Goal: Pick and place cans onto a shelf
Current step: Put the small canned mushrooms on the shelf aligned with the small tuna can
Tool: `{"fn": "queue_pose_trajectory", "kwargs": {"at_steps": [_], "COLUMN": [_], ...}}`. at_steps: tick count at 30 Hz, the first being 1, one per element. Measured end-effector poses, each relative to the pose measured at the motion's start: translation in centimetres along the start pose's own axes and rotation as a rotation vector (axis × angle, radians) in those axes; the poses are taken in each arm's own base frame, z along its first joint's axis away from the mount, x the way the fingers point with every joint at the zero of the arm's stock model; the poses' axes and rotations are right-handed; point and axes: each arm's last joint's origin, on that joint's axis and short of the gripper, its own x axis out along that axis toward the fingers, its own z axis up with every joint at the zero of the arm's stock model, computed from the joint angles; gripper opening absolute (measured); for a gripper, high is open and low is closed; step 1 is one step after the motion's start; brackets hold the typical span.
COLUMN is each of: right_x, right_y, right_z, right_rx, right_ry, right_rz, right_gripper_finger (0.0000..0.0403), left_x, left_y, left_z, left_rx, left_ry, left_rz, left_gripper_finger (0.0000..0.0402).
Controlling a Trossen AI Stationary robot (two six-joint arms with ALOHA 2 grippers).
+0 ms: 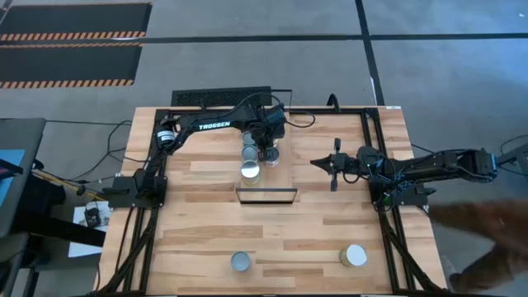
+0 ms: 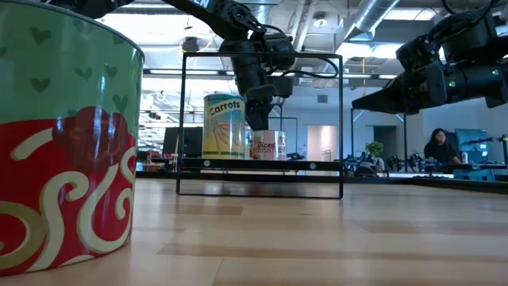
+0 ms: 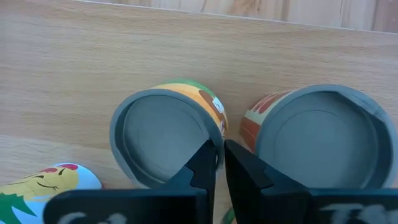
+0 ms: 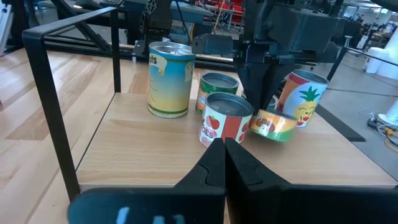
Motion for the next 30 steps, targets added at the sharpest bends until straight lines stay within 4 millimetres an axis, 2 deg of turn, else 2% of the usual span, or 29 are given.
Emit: {"fn": "queue_pose_trajectory", "kwargs": {"at_steps": [9, 13, 16, 21, 24, 27, 30], "right_x": [0.0, 0.0, 0.0, 0.0, 0.0, 0.0, 0.0], "right_y": [0.0, 0.0, 0.0, 0.0, 0.0, 0.0, 0.0], "right_z": [0.0, 0.0, 0.0, 0.0, 0.0, 0.0, 0.0], "right_rx": [0.000, -0.001, -0.001, -0.004, -0.008, -0.011, -0.011], "right_ry": [0.000, 0.000, 0.000, 0.000, -0.001, -0.001, -0.001], "right_rz": [0.000, 0.000, 0.000, 0.001, 0.001, 0.001, 0.001], "right_gripper_finger": [0.0011, 0.0011, 0.0011, 0.0011, 0.0011, 0.0011, 0.0011], "left_x": [0.0, -0.5, -2.8, -6.9, -8.7, -9.5, -9.0], "left_y": [0.0, 0.1, 0.1, -0.2, -1.2, -2.7, -4.1], "left_z": [0.0, 0.1, 0.6, 1.0, 0.7, 0.3, -0.9], "left_rx": [0.008, 0.024, 0.041, 0.049, 0.060, 0.070, 0.065], "left_ry": [-0.001, 0.007, -0.038, -0.147, -0.206, -0.290, -0.364], "left_rz": [0.000, 0.021, 0.034, 0.055, 0.059, 0.054, 0.040], "left_gripper_finger": [0.0075, 0.0082, 0.0065, 0.0009, 0.0005, 0.0001, 0.0001]}}
